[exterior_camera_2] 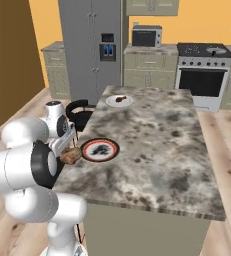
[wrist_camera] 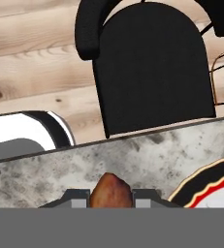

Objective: Take the chicken drumsticks from the pan and place one on each plate on the dining counter.

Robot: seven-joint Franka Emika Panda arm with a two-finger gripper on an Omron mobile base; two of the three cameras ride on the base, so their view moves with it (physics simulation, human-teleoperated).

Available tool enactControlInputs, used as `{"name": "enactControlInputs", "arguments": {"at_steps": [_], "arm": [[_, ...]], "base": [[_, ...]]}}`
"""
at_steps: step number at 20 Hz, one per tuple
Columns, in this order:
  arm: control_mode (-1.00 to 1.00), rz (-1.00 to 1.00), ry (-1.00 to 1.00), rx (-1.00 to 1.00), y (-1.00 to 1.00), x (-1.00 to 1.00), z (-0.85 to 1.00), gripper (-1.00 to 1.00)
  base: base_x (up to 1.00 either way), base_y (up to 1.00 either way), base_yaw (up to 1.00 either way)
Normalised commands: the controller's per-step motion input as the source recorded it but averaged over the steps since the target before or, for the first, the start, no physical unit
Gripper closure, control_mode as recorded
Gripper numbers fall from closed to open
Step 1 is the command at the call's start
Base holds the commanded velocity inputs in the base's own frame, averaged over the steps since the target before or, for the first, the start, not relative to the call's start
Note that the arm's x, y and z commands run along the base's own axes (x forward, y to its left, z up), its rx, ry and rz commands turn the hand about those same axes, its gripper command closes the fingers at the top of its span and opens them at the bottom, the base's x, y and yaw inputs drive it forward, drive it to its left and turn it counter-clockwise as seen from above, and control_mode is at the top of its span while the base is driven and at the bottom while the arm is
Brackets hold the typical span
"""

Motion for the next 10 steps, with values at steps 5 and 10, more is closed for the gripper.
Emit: {"name": "enactControlInputs", "arguments": {"at_steps": [5,10], "arm": [[1.0,0.0,0.0,0.0,0.0,0.0,0.0,1.0],[-1.0,0.0,0.0,-0.03,-0.08,0.35,-0.12,1.0]], "base": [[0.0,0.0,0.0],[0.03,-0.01,0.0]]}}
